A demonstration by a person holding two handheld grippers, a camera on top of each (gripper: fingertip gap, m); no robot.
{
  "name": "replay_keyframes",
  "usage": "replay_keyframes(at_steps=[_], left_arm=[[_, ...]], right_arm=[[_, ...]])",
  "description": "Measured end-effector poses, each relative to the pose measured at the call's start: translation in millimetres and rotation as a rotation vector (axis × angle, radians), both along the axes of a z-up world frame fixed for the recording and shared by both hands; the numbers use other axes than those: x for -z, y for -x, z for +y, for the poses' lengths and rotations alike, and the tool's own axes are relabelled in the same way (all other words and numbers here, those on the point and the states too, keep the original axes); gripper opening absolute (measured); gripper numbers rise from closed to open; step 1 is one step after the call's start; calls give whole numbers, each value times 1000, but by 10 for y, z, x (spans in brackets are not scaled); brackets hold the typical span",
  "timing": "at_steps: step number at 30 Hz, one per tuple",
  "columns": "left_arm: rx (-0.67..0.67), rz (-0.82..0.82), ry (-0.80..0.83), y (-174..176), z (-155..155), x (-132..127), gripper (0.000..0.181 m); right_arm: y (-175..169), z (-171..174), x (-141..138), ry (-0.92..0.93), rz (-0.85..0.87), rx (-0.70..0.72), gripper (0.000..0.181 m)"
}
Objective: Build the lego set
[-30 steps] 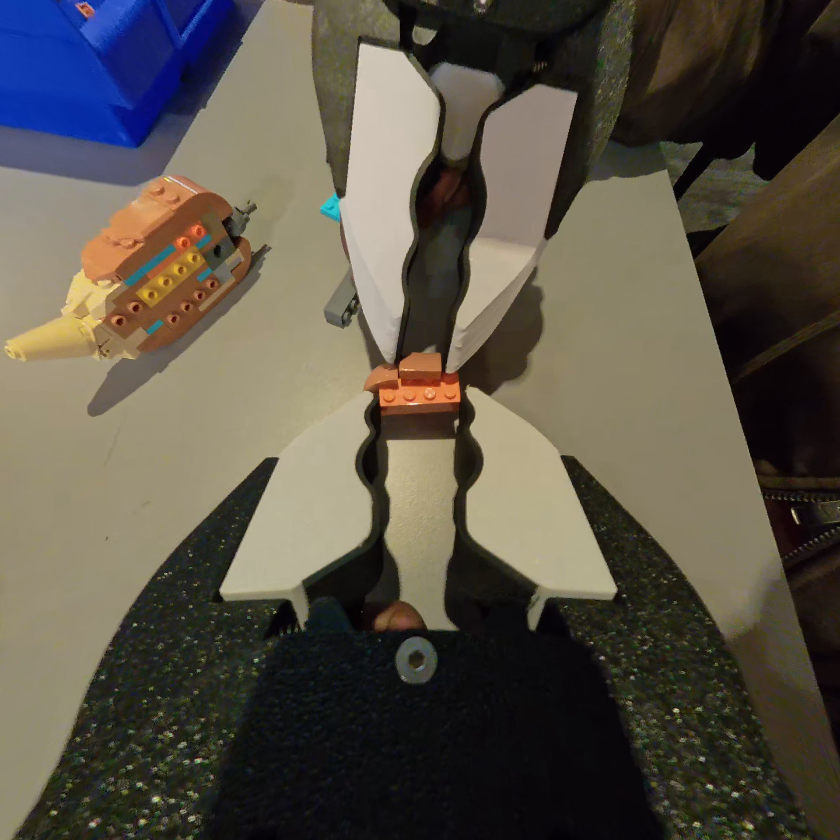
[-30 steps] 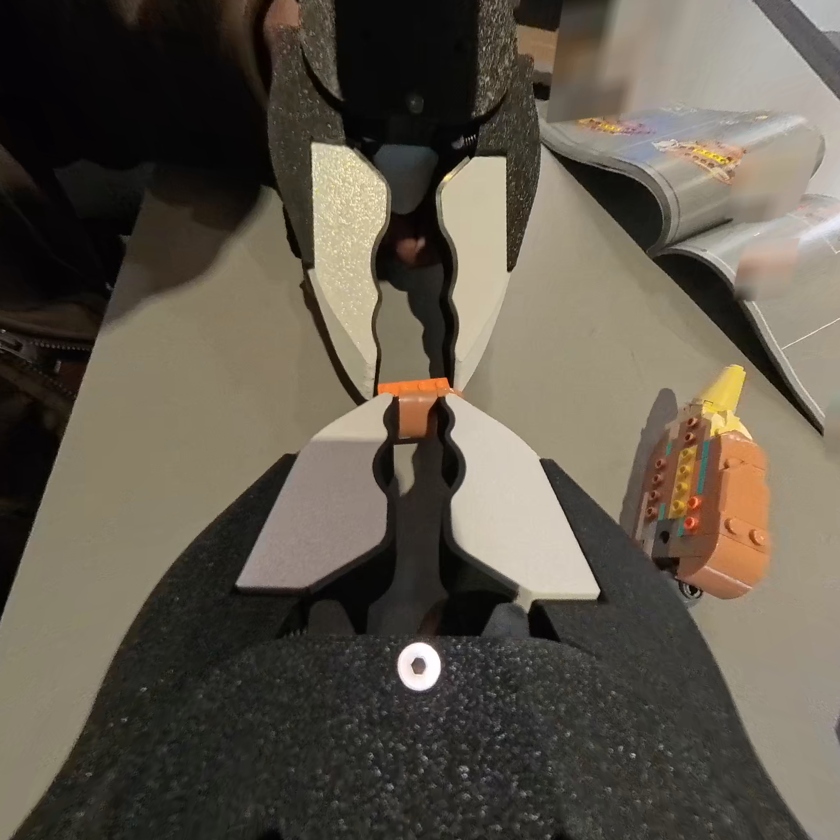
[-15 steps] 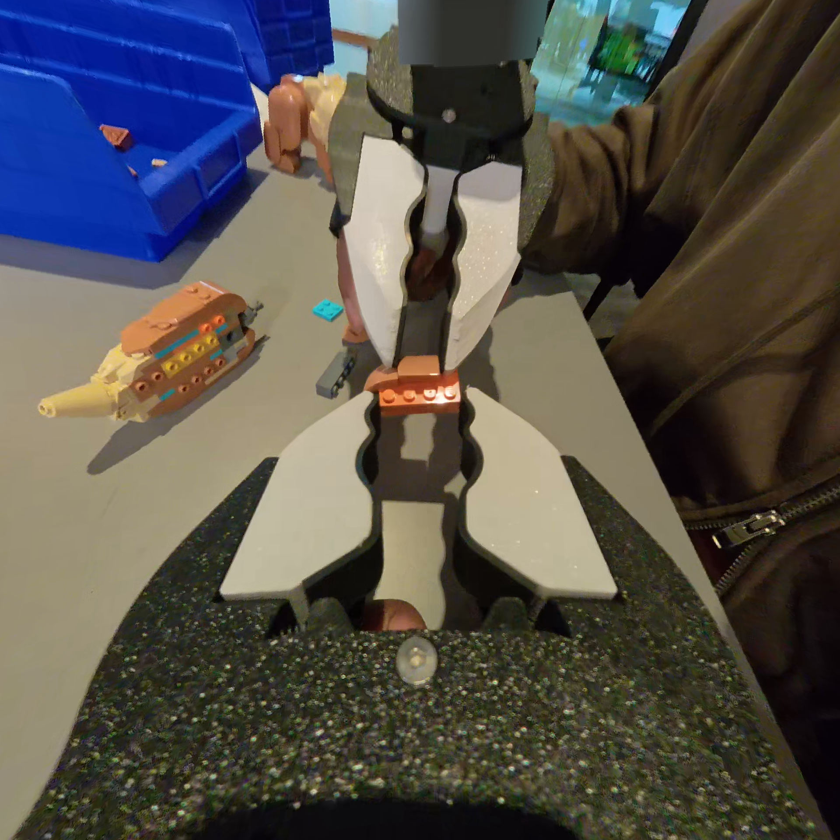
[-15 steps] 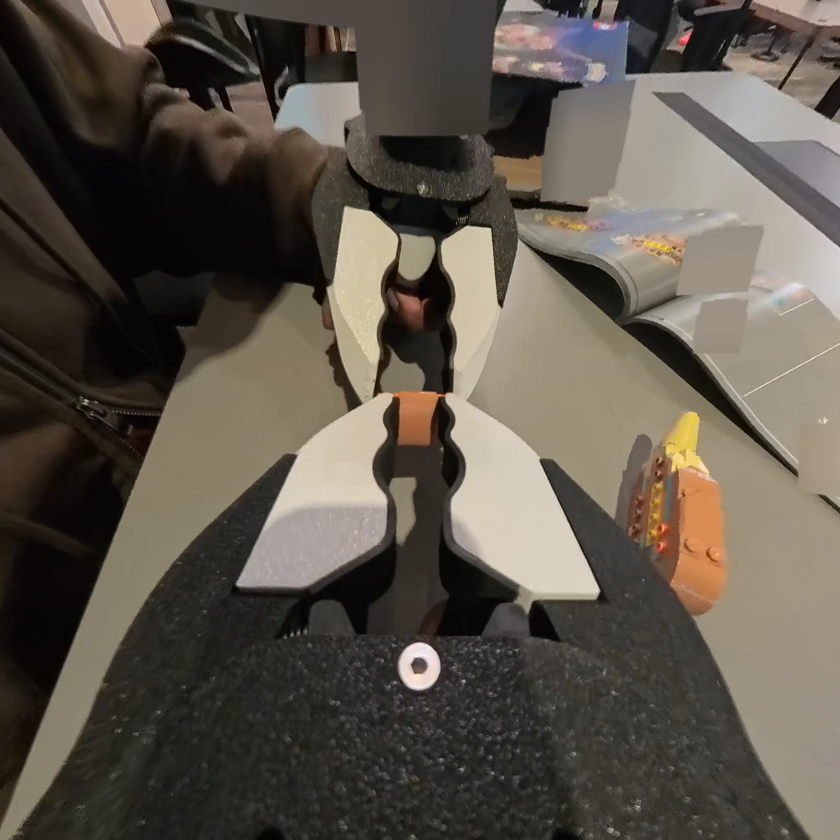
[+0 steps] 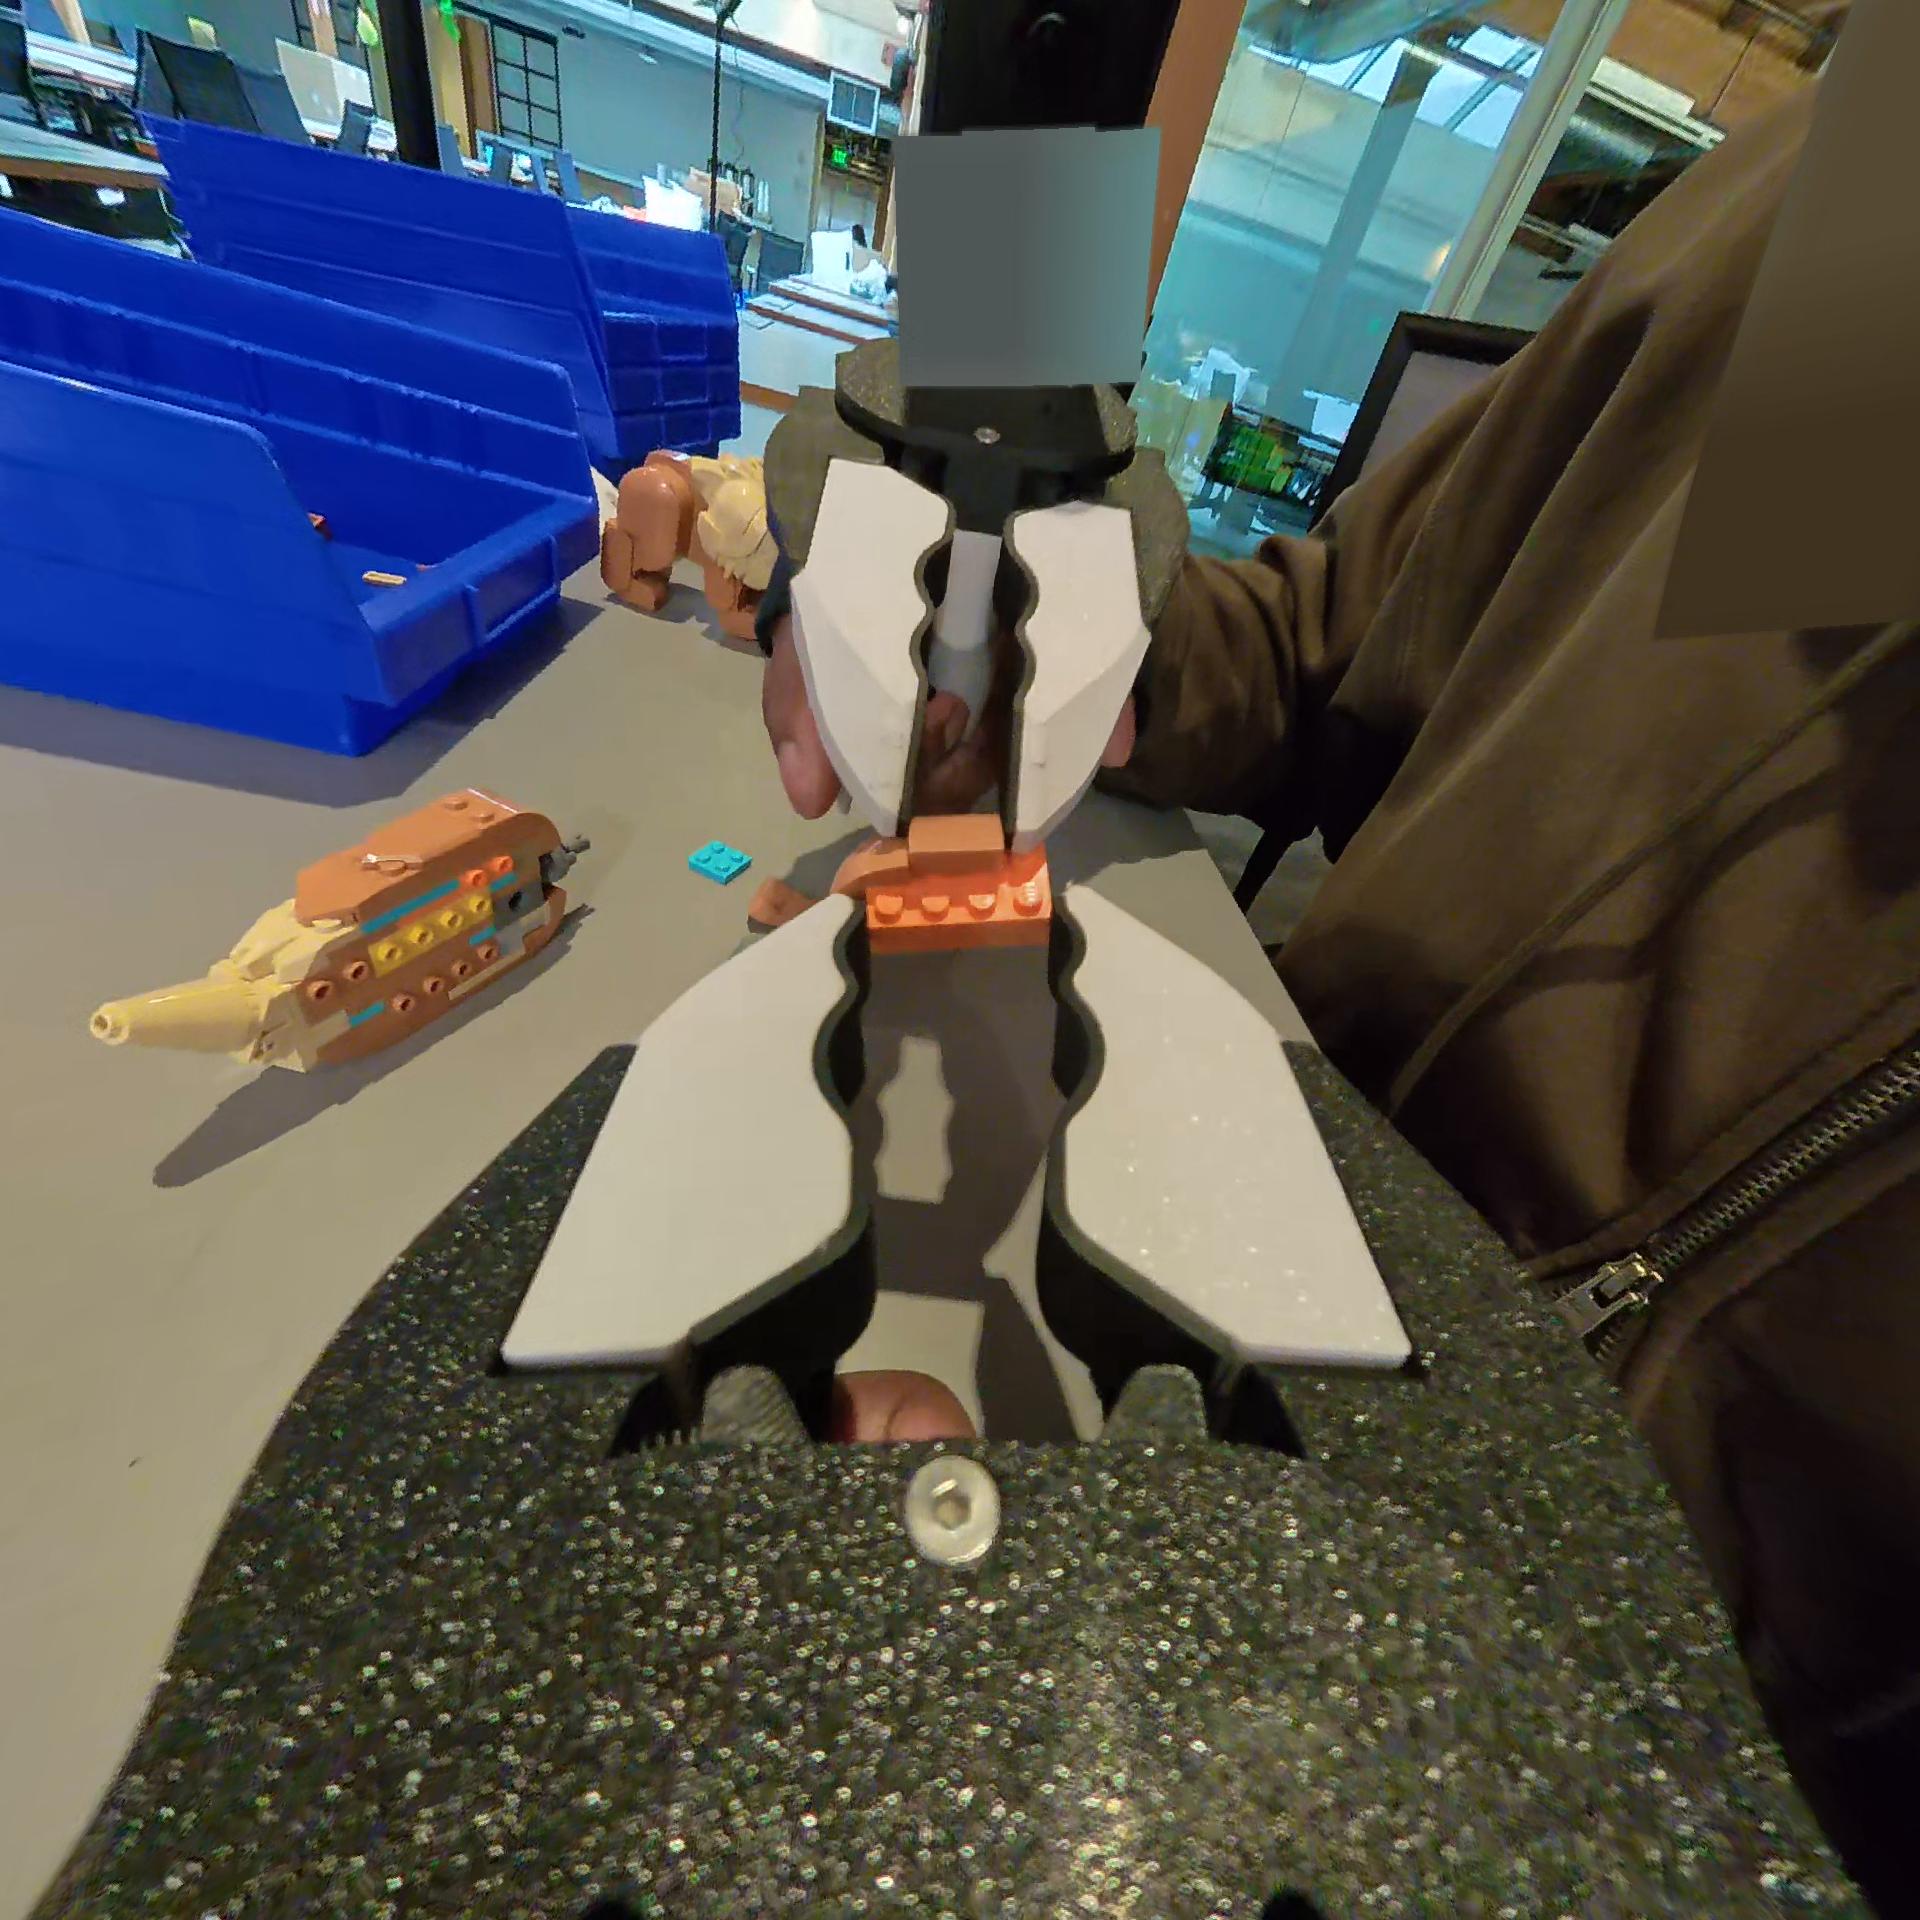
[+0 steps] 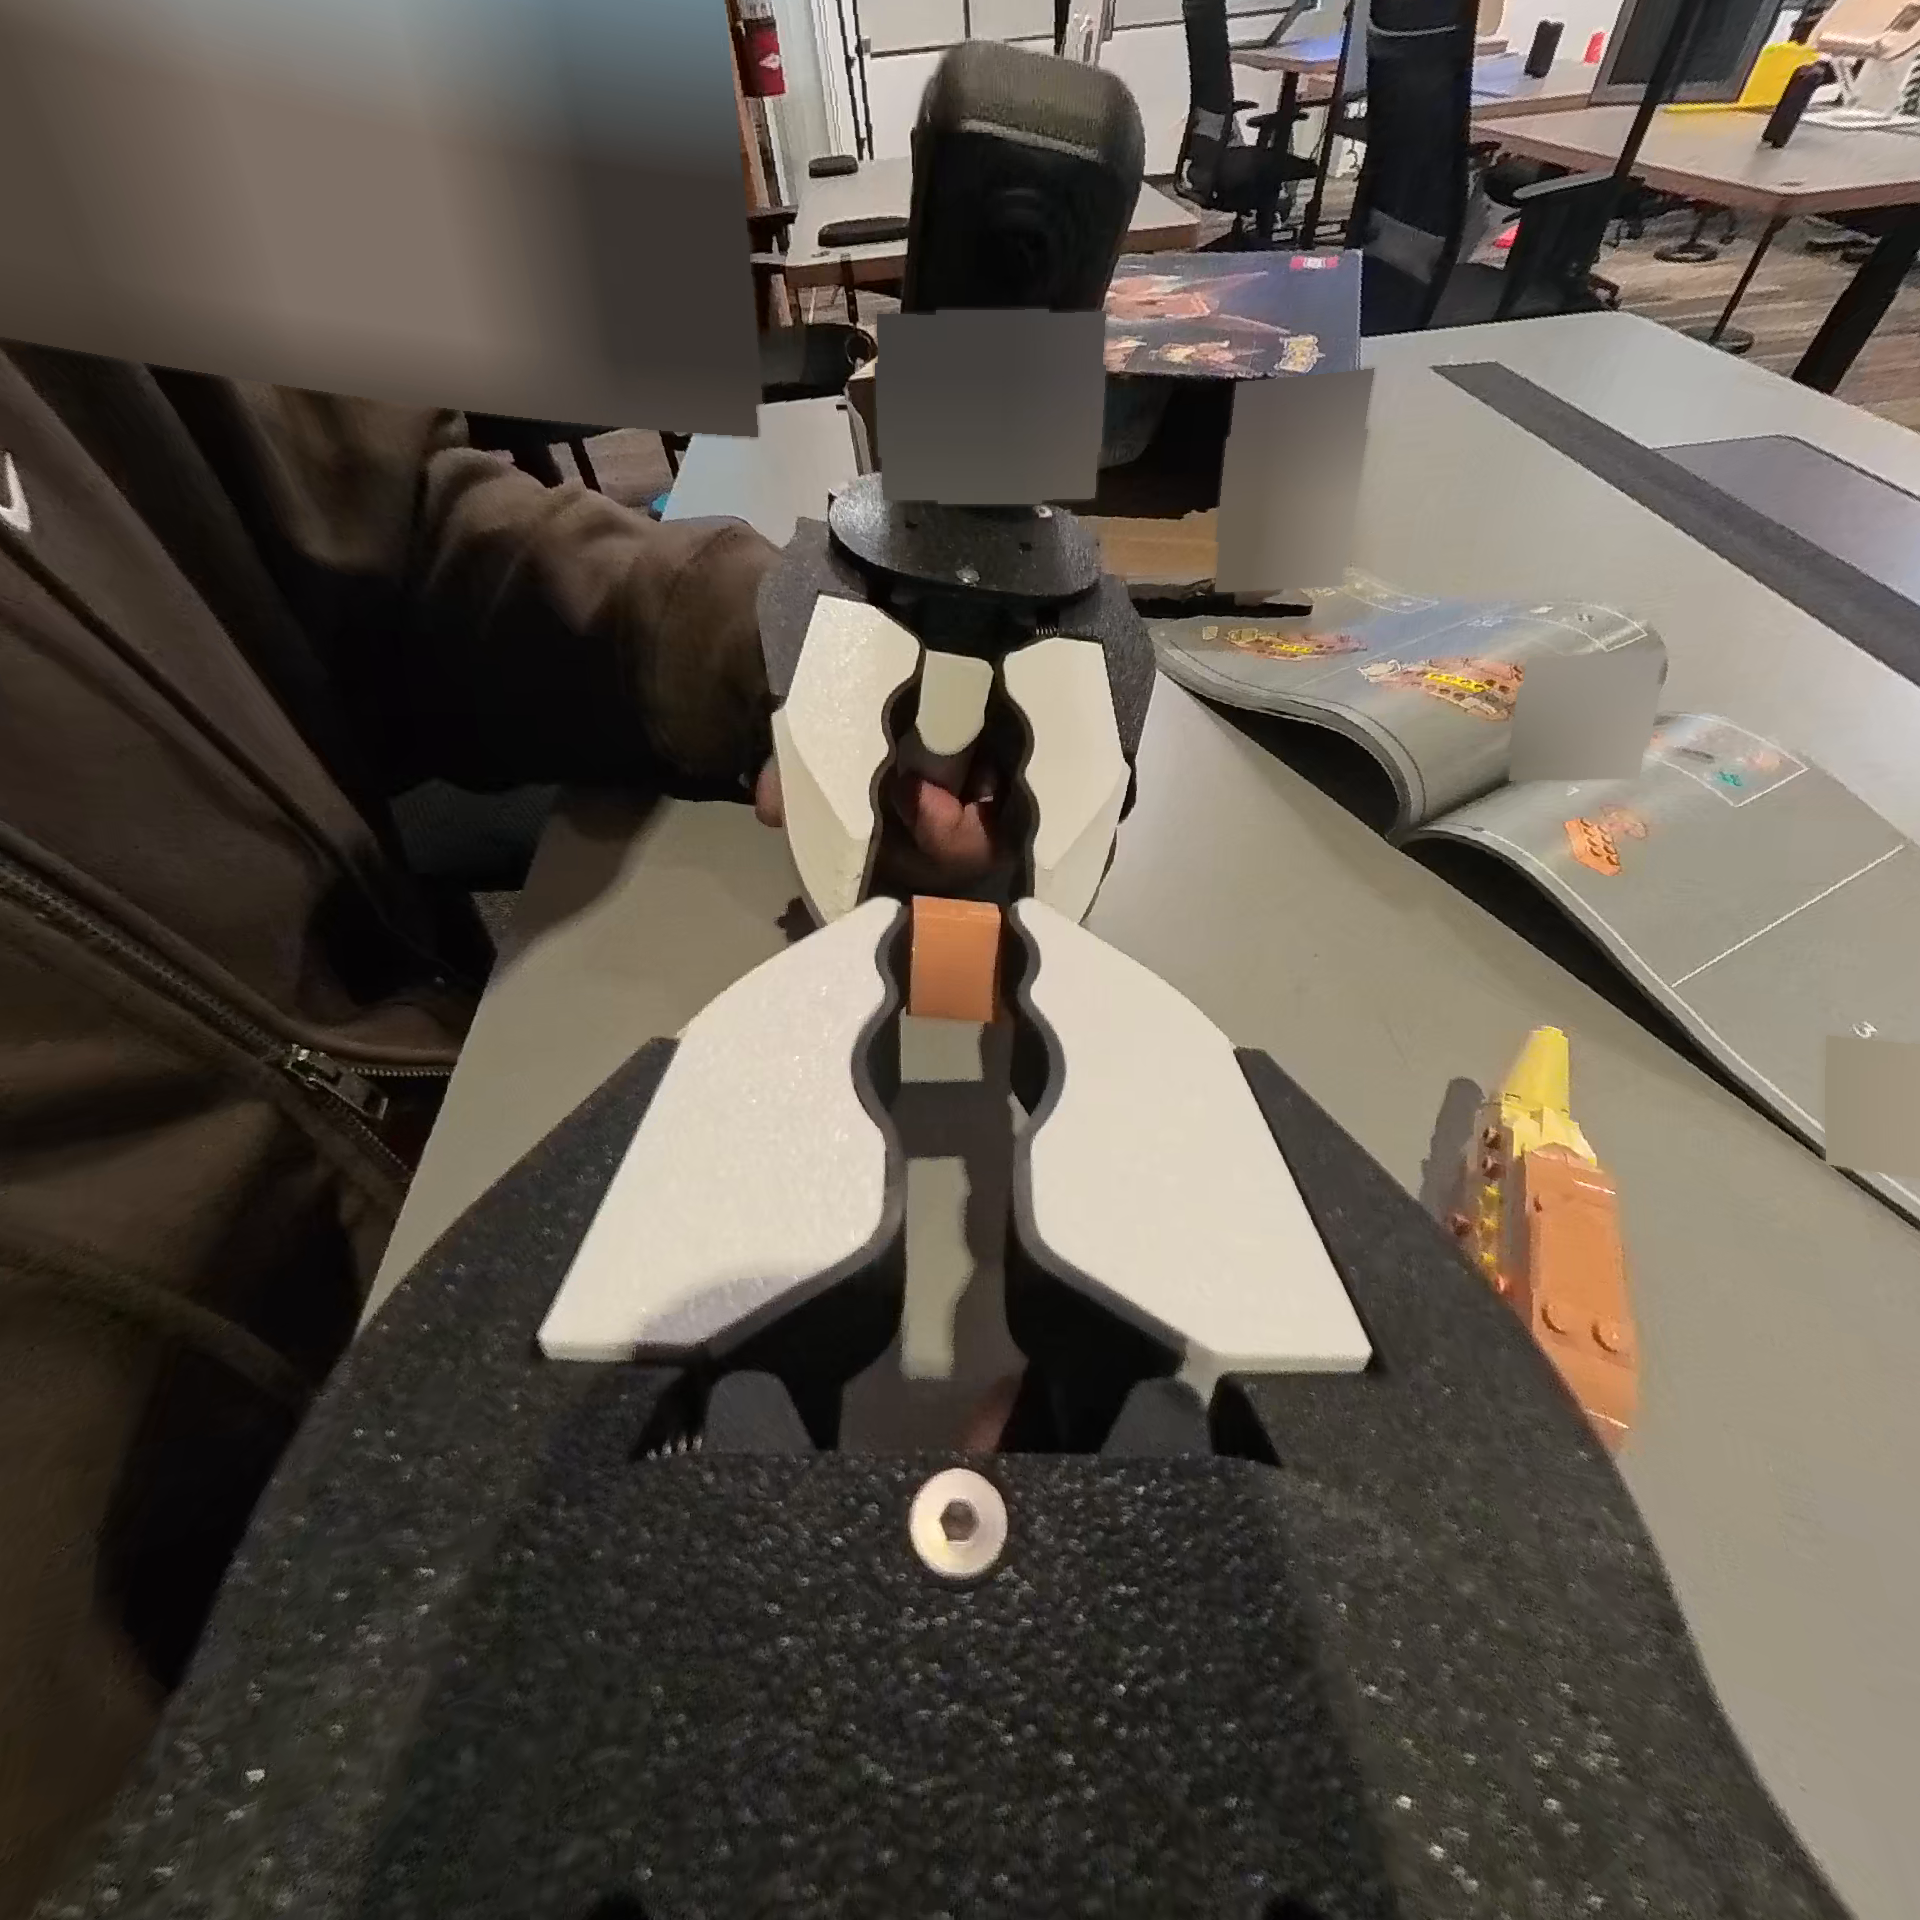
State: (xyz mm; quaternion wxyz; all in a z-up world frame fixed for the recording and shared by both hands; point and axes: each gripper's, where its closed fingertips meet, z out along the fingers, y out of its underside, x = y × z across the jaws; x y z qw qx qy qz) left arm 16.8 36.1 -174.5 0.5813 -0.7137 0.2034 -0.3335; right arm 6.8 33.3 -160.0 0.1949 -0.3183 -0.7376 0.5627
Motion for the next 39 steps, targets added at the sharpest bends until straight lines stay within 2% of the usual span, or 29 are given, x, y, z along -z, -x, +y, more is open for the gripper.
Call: replay_keyframes(at_steps=[39], left_arm=[[35,-136,-60,7,-42,-171,33]], right_arm=[[23,-35,-170,118,22,8,19]])
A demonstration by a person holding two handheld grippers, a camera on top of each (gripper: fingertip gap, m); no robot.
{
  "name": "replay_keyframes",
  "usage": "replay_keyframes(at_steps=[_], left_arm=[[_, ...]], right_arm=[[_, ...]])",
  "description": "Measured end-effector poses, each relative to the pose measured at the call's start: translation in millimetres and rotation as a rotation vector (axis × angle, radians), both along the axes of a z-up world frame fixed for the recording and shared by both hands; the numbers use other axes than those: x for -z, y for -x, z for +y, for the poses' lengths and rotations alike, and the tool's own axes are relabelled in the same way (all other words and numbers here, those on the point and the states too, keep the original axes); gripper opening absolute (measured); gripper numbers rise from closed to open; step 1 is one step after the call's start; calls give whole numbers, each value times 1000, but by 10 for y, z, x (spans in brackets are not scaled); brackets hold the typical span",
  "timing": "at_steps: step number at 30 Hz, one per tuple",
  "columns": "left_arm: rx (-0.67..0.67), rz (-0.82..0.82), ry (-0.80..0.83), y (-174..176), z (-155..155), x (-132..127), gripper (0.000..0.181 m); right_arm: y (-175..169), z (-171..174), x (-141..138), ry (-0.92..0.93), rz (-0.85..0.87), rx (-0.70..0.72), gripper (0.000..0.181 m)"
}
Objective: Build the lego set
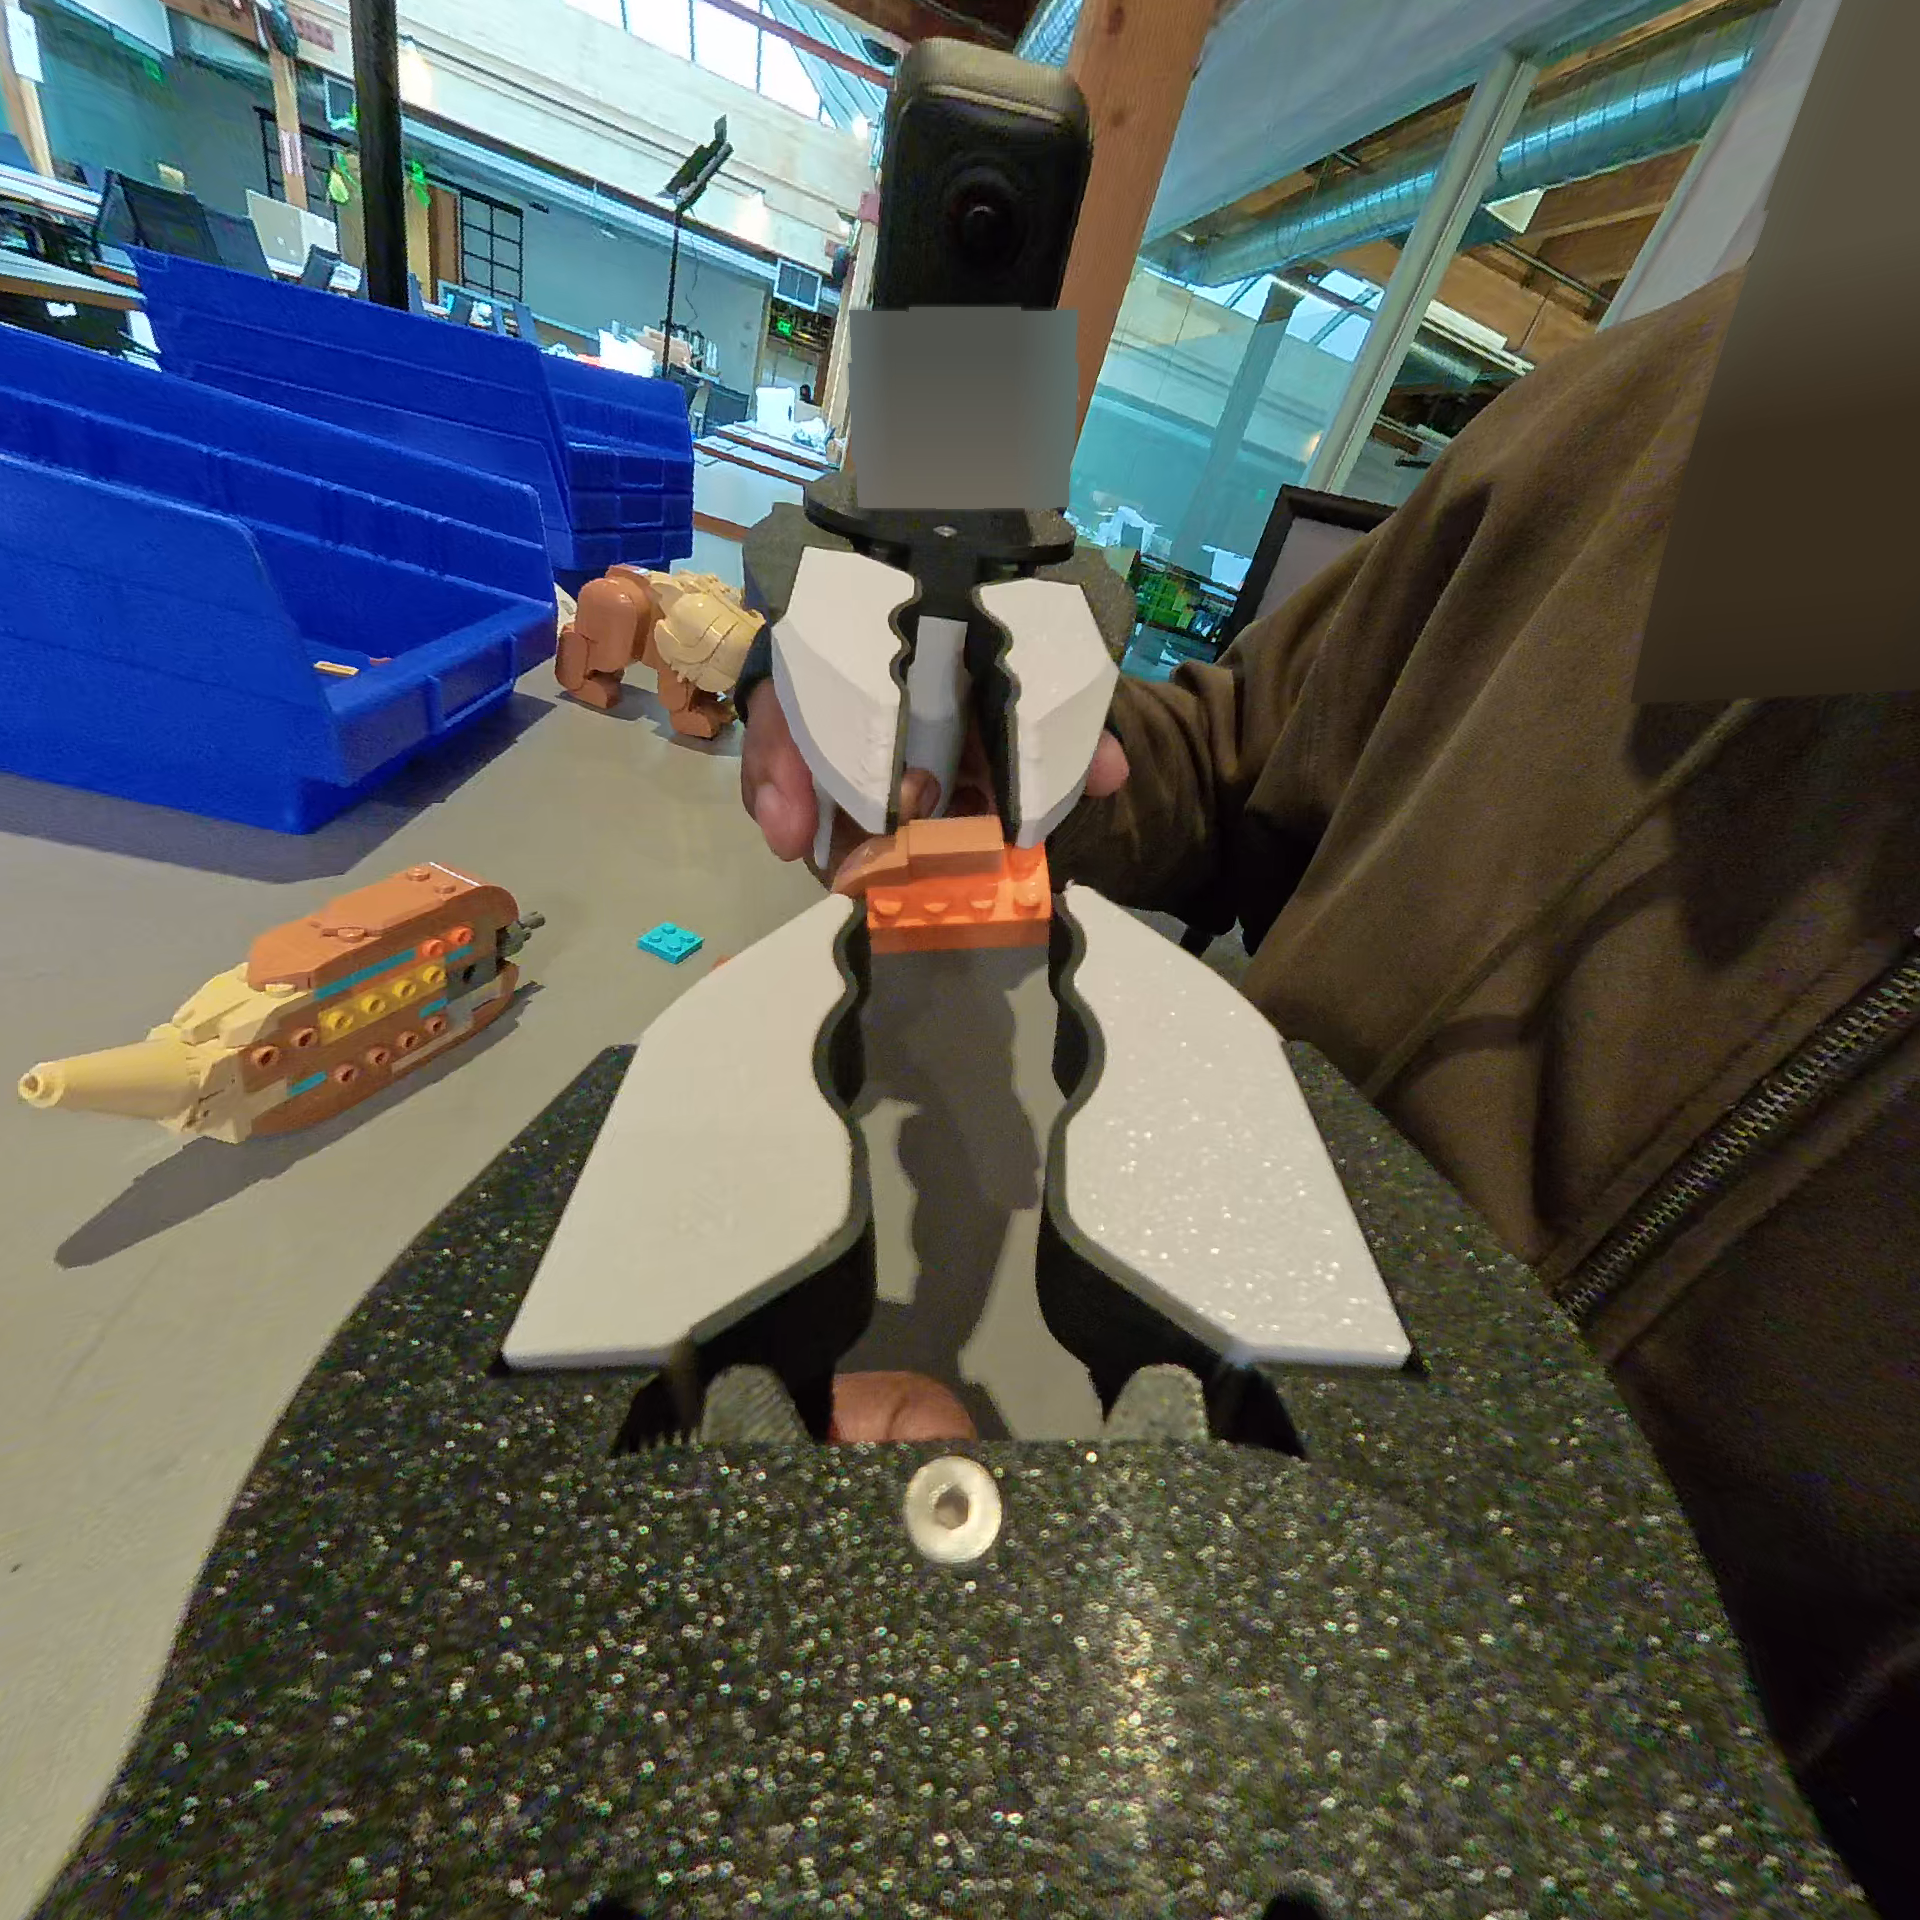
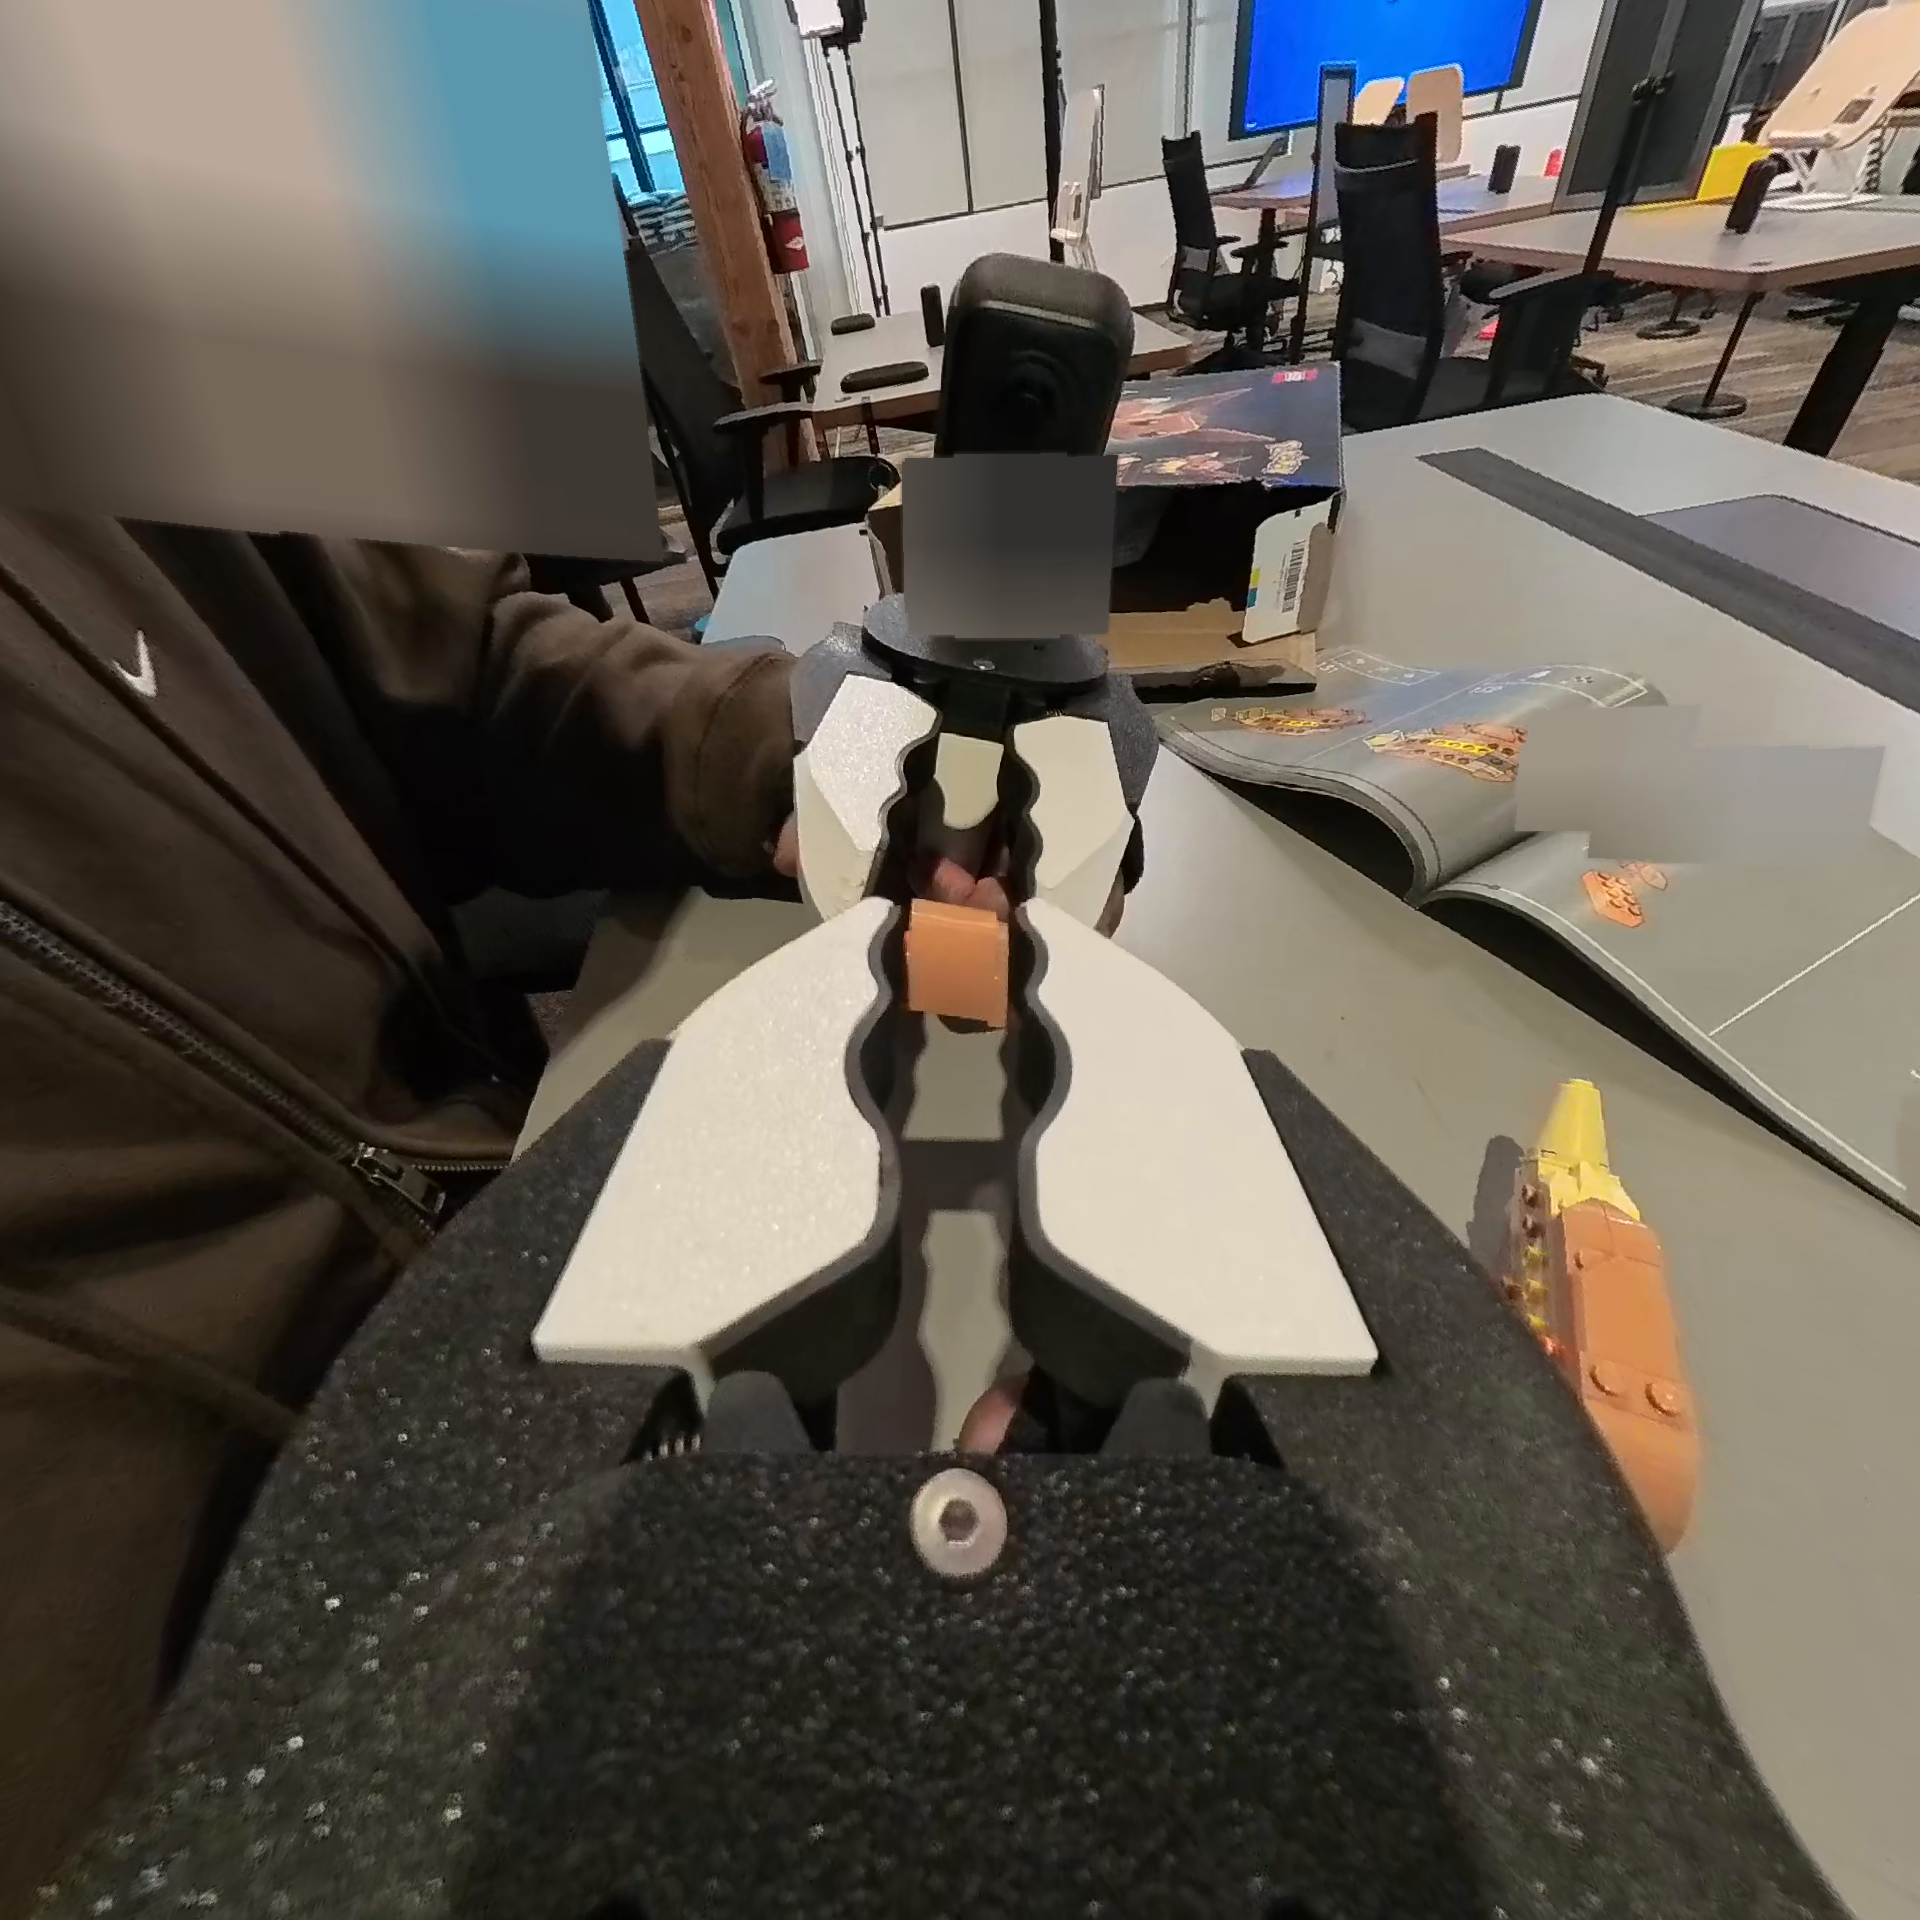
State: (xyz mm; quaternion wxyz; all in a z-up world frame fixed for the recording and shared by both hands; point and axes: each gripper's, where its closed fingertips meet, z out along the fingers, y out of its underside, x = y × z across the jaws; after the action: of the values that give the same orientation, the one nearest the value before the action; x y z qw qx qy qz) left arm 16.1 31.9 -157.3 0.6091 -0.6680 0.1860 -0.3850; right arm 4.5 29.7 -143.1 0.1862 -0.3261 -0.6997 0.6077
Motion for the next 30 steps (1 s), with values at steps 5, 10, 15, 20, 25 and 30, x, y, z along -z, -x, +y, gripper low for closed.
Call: replay_keyframes(at_steps=[5,10,15,20,25,30], left_arm=[[3,-11,-3,-1,-4,-14,33],[4,-21,-7,4,-8,-26,33],[2,-35,-8,18,-9,-40,33],[1,-58,10,37,-1,-42,33],[3,-67,44,41,14,-16,33],[6,-78,64,48,23,-5,33]], right_arm=[[-11,-20,-22,7,12,-12,22],[-43,-41,-83,20,44,-30,26],[-100,-15,-99,-94,146,-43,30],[-89,125,53,-373,301,-35,33],[-80,113,21,-521,468,-62,35],[-51,32,84,-686,549,-136,40]])
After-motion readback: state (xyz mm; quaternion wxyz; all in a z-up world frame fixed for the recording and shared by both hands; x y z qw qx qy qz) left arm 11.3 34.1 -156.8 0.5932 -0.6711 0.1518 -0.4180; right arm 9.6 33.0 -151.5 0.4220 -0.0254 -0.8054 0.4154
